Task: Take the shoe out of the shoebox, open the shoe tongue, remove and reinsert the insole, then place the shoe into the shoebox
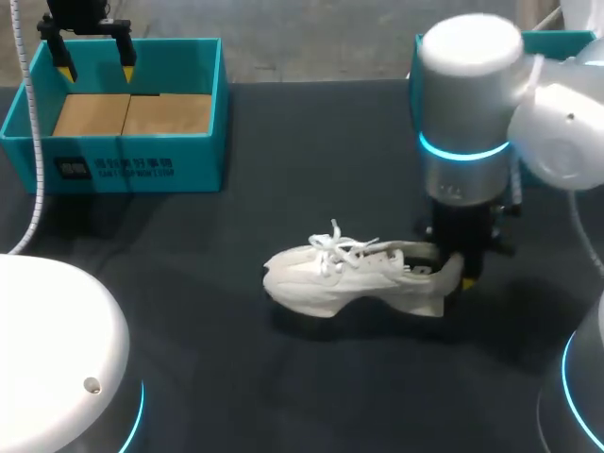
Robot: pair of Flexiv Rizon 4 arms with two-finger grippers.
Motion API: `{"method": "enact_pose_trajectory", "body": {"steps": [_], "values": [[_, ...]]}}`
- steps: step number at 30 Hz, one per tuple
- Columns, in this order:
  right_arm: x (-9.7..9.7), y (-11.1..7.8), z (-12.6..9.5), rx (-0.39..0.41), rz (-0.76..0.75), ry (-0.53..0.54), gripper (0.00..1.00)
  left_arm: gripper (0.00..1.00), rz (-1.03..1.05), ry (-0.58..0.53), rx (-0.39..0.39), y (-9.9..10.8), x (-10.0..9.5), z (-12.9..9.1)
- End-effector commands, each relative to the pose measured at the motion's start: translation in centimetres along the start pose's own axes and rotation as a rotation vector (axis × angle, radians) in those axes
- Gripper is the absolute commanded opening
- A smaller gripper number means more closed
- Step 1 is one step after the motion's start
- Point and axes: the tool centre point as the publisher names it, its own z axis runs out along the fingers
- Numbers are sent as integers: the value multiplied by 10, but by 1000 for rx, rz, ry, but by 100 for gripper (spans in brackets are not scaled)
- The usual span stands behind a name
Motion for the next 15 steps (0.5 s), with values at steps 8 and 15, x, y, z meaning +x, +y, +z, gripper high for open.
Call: {"method": "enact_pose_trajectory", "body": {"steps": [8,15], "values": [[53,-28,21,-52,-19,-92,0,100,0,0,0,0,0,0],[57,-34,27,-104,-42,-115,0,100,0,0,0,0,0,0]]}}
